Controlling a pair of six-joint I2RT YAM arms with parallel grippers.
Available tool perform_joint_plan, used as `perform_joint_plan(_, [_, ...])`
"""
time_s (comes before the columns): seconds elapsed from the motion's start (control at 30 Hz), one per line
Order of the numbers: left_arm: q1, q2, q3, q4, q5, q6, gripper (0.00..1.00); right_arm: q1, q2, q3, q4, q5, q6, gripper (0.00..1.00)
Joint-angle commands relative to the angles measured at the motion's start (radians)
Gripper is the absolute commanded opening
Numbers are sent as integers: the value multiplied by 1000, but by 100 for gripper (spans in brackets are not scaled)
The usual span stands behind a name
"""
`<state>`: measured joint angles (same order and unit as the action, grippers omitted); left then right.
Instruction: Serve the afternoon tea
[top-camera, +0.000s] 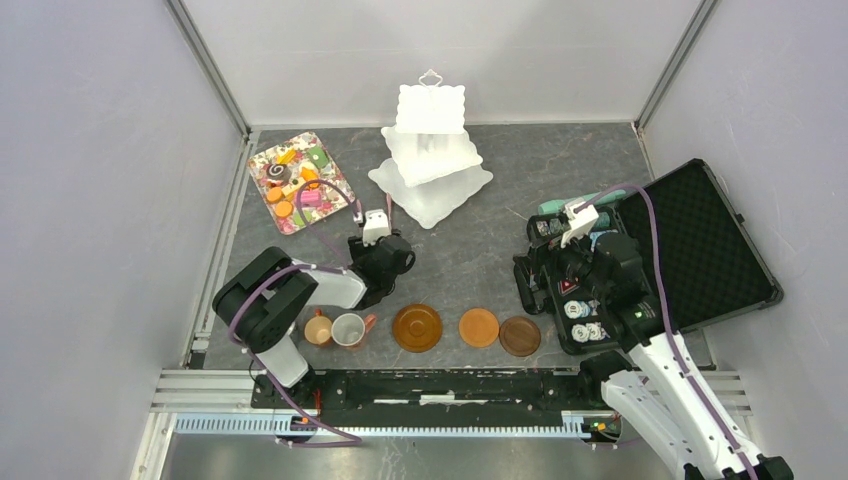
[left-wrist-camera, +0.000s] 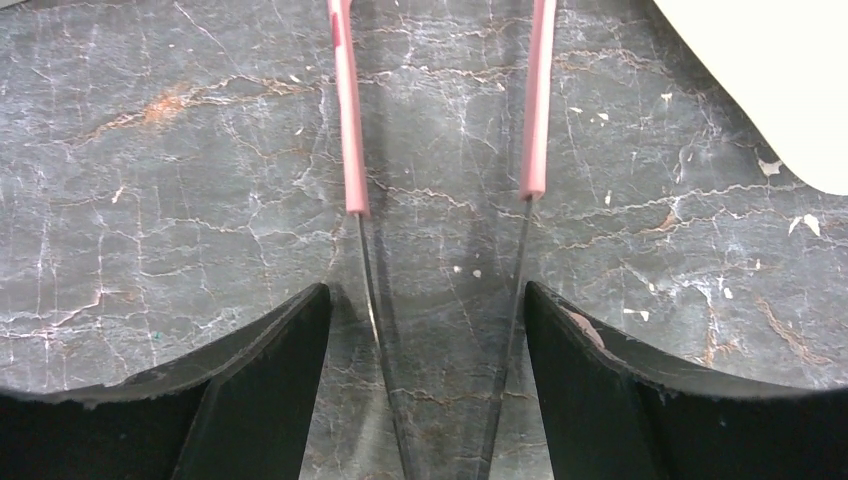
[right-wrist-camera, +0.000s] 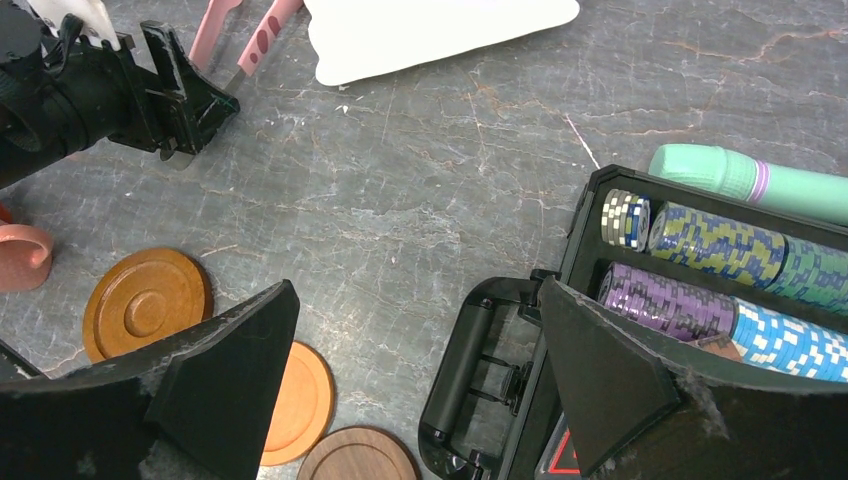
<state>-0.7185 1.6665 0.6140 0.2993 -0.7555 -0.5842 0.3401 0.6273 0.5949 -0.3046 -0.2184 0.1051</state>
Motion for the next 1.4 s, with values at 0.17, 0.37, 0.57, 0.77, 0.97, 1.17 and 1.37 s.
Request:
perform_joint_plan(0.17, [7,53,-84,252,-59,109,73,-3,12,22,18,-14,2,98])
perform_joint_plan(0.37, [2,74,-91,271,-59,118,64,-3,11,19,19,-9,6,98])
perform_joint_plan(0.57, [0,-10,-71,150,-78,97,56,-3,2,26,15,-2,3,98])
perform_joint_plan(0.77, [1,-114,17,-98,-68,44,51,-3,-7,26,14,1,5,98])
perform_joint_plan(0.97, [2,-198,79,-280,-25,14,48,-2,-23,22,10,2,4,98])
perform_joint_plan(1.17, [16,-299,212,-606,80,-3,49,-3,-40,24,-9,25,-6,98])
perform_joint_plan(1.37, [98,-418,299,-832,234,13,48,-4,-41,52,-24,25,-6,98])
